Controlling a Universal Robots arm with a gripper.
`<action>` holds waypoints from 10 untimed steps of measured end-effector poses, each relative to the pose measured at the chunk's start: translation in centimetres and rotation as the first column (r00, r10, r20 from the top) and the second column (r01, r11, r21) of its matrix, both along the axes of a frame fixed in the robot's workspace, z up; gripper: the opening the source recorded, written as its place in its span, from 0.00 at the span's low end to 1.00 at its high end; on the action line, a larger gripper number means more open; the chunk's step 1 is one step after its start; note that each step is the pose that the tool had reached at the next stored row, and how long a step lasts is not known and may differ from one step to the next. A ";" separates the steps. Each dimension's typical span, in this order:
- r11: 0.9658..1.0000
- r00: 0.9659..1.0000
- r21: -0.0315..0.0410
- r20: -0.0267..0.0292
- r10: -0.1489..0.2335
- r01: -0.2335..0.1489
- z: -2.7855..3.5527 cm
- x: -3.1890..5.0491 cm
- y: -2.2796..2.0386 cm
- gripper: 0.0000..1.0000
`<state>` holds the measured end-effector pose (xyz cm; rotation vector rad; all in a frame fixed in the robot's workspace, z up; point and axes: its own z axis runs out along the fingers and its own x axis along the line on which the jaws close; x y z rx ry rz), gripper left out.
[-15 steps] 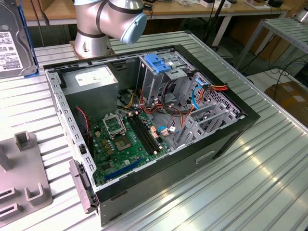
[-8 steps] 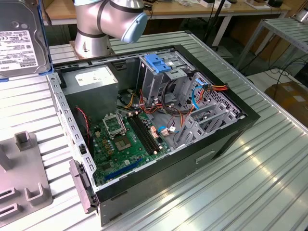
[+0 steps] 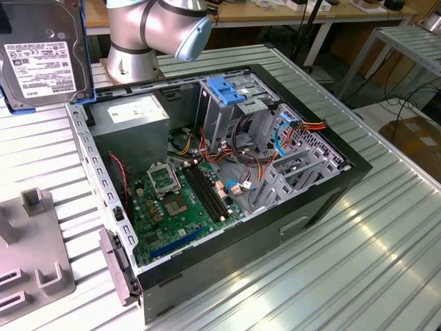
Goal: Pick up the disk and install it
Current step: 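Pick up the disk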
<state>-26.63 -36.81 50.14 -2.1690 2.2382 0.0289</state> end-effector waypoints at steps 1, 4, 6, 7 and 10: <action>1.000 1.000 0.000 0.000 0.000 0.000 0.00 0.21 0.00 0.37; 1.000 1.000 0.000 0.000 0.000 0.000 0.00 1.00 0.00 0.37; 1.000 1.000 0.000 0.000 0.000 0.000 0.00 1.59 0.00 0.37; 1.000 1.000 0.000 0.000 0.000 0.000 0.00 1.82 0.00 0.37; 1.000 1.000 0.000 0.000 0.000 0.000 0.00 3.04 0.00 0.37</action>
